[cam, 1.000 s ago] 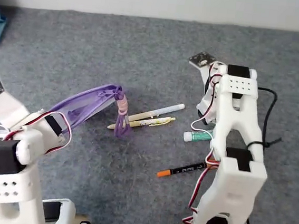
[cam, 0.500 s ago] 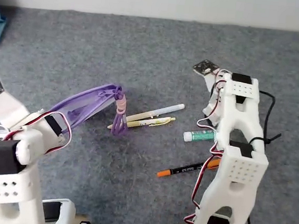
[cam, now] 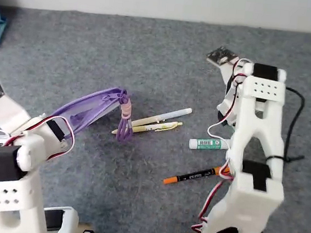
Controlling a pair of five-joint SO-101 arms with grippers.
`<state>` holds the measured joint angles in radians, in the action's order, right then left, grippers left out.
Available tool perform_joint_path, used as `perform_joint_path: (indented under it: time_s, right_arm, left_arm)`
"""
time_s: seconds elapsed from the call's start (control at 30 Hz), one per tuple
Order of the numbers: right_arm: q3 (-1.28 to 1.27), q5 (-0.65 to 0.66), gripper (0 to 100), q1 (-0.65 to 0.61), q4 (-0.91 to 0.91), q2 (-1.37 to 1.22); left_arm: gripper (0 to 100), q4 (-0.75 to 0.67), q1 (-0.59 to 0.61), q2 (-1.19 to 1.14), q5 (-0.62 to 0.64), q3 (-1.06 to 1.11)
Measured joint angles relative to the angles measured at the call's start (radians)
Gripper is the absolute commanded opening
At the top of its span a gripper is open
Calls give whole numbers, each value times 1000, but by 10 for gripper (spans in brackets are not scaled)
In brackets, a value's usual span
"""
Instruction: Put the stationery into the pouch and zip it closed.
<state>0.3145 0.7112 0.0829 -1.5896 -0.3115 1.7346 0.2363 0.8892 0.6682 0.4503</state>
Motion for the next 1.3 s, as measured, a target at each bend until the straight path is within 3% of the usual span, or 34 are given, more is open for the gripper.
perform_joint_path:
  time_s: [0.17,0.4,0.53,0.67,0.97,1.3]
  right_arm:
    - [0,-100,8,-17,-157,167]
    - [-158,-180,8,-84,-164,474]
    - [-350,-219,8,-181,-164,707]
    - [-457,-370,8,-347,-149,921]
    - [-568,-779,8,-726,269,1111]
    - [-799,-783,8,-948,945,1119]
  left_arm:
    - [11,0,0,0,0,0]
    - [11,0,0,0,0,0]
    - [11,0,0,0,0,0]
    - [11,0,0,0,0,0]
    - [11,0,0,0,0,0]
    - [11,0,0,0,0,0]
